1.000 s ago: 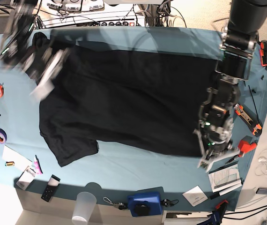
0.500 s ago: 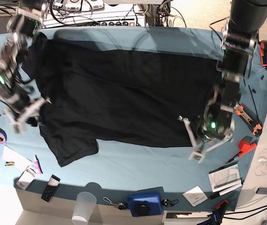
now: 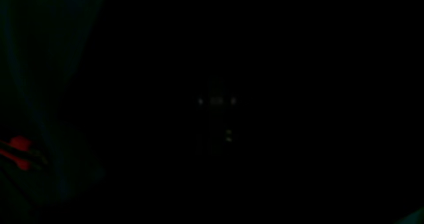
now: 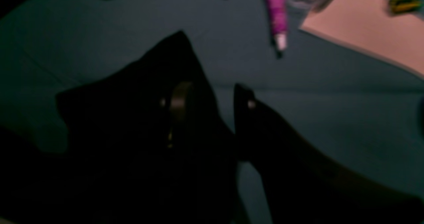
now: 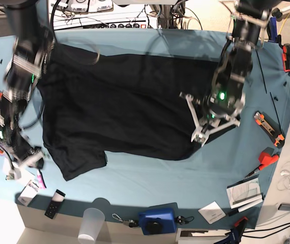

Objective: Layout the t-shirt on the table in an organized manner, then fold the t-shirt properly
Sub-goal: 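Move both grippers to the shirt hem corners and grasp them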

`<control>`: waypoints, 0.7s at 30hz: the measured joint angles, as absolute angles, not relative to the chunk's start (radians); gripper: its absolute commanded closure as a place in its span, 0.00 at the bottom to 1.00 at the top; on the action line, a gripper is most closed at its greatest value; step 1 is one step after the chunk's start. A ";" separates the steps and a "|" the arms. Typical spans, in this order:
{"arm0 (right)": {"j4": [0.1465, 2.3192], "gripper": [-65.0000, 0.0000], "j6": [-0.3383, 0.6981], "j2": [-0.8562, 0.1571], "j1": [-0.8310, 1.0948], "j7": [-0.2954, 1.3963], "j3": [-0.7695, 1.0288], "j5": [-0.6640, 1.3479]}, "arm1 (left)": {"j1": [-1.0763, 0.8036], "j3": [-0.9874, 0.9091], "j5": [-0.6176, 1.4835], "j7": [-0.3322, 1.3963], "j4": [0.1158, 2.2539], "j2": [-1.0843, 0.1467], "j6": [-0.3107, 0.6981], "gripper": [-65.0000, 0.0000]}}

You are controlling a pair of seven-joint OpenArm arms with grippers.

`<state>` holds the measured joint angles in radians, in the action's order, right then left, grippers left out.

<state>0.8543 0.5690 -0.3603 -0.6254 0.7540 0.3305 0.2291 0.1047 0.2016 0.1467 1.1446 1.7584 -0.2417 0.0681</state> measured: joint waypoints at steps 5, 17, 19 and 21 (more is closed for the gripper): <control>0.695 0.69 0.518 -0.368 -0.721 0.702 0.318 0.103 | 0.106 0.202 0.147 1.144 1.760 -0.242 0.068 1.00; 0.663 0.69 0.519 -0.365 -0.738 0.726 0.065 0.041 | 0.106 0.202 0.147 1.136 1.760 -0.242 0.068 1.00; 0.662 0.69 0.459 -0.365 -0.736 0.725 0.038 0.011 | 0.106 0.202 0.147 1.131 1.760 -0.242 0.068 1.00; 0.663 0.69 0.448 -0.365 -0.727 0.723 0.022 0.006 | 0.106 0.202 0.147 1.132 1.760 -0.242 0.068 1.00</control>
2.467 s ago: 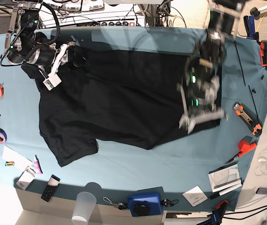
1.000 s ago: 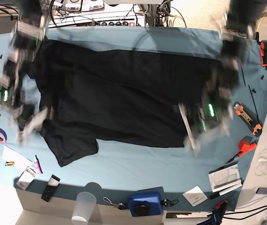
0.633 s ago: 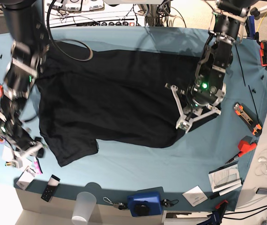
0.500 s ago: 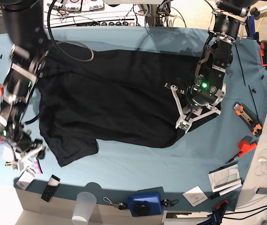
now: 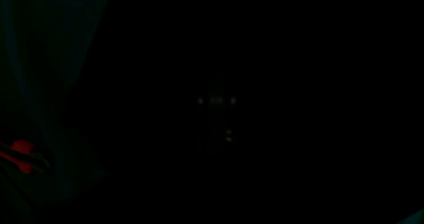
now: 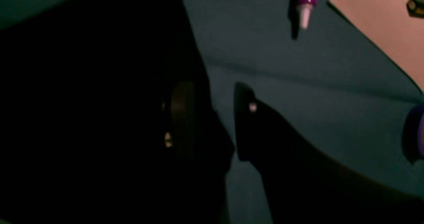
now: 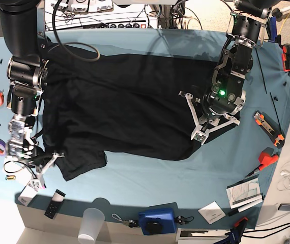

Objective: Layout the t-shirt on the table in an organized manner, then fold the t-shirt properly
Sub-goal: 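Move both grippers to the shirt hem corners and grasp them, then lift the hem with both grippers and fold it toward the collar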

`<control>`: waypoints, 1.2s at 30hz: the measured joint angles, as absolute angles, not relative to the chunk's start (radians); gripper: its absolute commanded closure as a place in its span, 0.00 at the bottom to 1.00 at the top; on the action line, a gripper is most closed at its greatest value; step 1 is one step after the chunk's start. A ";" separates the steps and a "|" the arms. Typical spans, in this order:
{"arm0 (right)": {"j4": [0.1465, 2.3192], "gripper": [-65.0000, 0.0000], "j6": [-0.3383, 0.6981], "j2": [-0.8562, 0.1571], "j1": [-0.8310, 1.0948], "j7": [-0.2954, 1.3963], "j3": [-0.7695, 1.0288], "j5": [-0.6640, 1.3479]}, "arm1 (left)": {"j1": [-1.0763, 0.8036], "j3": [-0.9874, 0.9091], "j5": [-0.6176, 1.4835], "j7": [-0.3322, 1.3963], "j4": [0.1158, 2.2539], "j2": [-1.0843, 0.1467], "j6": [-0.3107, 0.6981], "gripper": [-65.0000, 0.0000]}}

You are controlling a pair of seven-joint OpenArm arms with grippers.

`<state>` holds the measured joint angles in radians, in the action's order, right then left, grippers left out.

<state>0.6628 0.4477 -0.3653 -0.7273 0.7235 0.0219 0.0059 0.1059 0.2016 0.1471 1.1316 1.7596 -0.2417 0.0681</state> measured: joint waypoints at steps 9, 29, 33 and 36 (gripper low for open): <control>0.683 0.69 0.436 -0.360 -0.620 0.680 0.019 0.032 | 0.106 0.202 0.147 1.129 1.760 -0.242 0.068 1.00; 1.464 1.00 0.379 -0.433 -0.248 1.168 0.014 0.253 | 0.106 0.202 0.147 1.099 1.761 -0.242 0.068 1.00; 1.537 1.00 0.366 -0.455 -0.227 1.170 0.017 0.242 | 0.106 0.202 0.147 1.090 1.761 -0.241 0.068 1.00; 1.536 0.96 0.389 -0.451 -0.218 1.209 0.015 0.209 | 0.106 0.202 0.147 1.091 1.761 -0.242 0.068 1.00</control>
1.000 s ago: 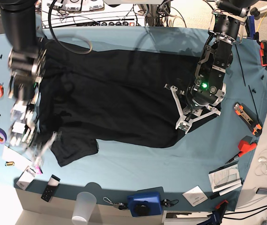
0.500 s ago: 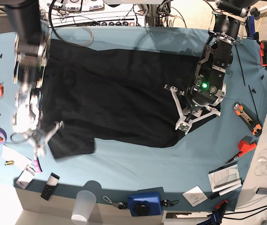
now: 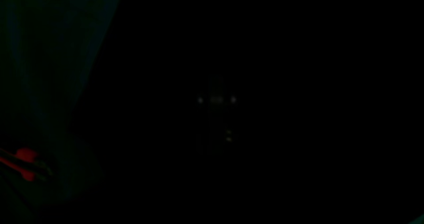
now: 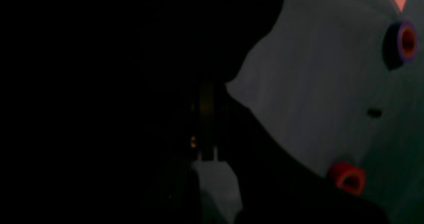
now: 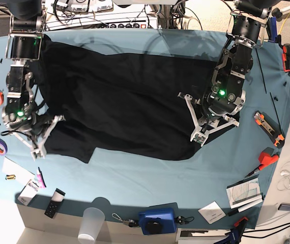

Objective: Layout the t-shirt on the table in an organized manner, then fold the t-shirt properly
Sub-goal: 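Lift the hem with both grippers and fold it toward the collar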

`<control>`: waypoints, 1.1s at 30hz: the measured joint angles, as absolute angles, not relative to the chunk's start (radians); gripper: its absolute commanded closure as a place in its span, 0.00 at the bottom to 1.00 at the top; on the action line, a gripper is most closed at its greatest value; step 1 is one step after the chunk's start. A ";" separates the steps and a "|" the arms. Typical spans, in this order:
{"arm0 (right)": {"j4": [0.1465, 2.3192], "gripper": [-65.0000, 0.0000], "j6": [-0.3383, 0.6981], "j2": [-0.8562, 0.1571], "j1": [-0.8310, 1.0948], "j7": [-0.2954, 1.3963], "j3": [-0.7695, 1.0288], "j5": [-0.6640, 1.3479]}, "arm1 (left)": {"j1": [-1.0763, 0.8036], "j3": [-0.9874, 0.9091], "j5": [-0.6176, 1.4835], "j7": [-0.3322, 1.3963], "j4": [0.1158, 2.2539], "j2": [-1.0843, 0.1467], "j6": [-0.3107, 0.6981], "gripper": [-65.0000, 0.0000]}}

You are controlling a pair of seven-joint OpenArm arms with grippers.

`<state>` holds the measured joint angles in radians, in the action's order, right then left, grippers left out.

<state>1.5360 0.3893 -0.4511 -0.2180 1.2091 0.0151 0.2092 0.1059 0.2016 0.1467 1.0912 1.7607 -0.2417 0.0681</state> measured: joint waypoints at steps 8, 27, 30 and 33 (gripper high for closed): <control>1.536 0.67 0.360 -0.451 -0.193 1.217 0.015 0.211 | 0.106 0.202 0.147 1.091 1.761 -0.241 0.068 1.00; 1.272 0.67 0.205 -0.476 -0.301 1.055 0.082 0.244 | 0.106 0.202 0.147 1.091 1.761 -0.242 0.068 1.00; 1.178 0.67 0.253 -0.463 -0.360 1.050 0.098 0.329 | 0.106 0.202 0.147 1.091 1.761 -0.241 0.068 1.00; 1.090 0.67 0.258 -0.429 -0.413 1.023 0.106 0.336 | 0.106 0.202 0.147 1.091 1.761 -0.242 0.068 1.00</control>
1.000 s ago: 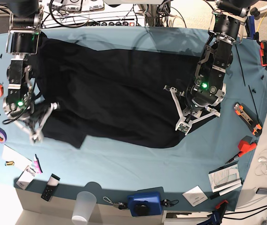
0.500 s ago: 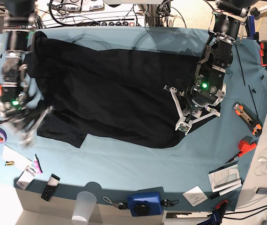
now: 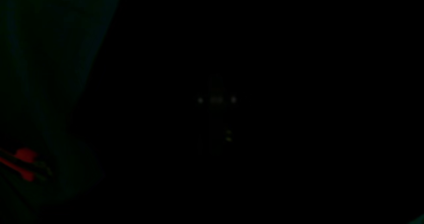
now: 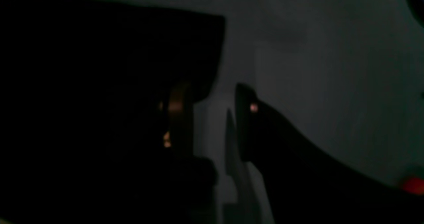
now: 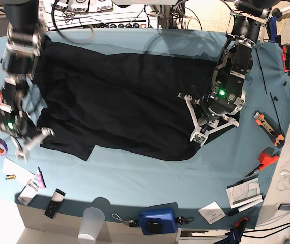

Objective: Layout the t-shirt on the table in an organized manner, then fold the t-shirt properly
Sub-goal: 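Lift the hem with both grippers and fold it toward the collar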

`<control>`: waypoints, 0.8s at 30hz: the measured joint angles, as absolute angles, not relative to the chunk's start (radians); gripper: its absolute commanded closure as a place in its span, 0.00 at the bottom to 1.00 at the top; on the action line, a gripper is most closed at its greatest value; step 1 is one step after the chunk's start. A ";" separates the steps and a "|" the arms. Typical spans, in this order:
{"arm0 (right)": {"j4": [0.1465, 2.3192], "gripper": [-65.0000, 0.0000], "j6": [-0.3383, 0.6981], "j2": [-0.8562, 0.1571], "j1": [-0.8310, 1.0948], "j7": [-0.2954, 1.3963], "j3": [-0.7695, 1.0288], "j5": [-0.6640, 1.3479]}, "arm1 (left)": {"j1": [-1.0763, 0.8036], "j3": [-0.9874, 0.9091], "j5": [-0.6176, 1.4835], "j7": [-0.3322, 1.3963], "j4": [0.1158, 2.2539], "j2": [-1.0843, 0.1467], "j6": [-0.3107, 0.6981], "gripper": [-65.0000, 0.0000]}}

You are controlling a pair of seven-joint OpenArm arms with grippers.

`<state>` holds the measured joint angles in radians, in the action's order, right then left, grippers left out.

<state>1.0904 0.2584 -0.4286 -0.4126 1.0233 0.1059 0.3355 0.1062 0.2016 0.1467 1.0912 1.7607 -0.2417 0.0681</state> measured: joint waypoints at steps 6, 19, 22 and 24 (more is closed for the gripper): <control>0.950 0.67 0.255 -0.376 -0.480 1.004 0.106 0.282 | 0.106 0.202 0.145 1.092 1.761 -0.242 0.068 1.00; 0.932 1.00 0.261 -0.349 -0.511 0.900 0.105 0.105 | 0.113 0.202 0.143 1.041 1.761 -0.241 0.118 1.00; 0.928 1.00 0.278 -0.352 -0.562 0.835 0.105 0.101 | 0.142 0.202 0.119 1.007 1.760 -0.242 0.121 1.00; 0.931 1.00 0.292 -0.351 -0.609 0.786 0.105 0.104 | 0.175 0.202 0.105 0.995 1.760 -0.242 0.121 1.00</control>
<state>0.9306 0.2916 -0.3511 -0.6086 0.7856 0.1047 0.1040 0.1745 0.2016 0.1051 0.9955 1.7603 -0.2420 0.1207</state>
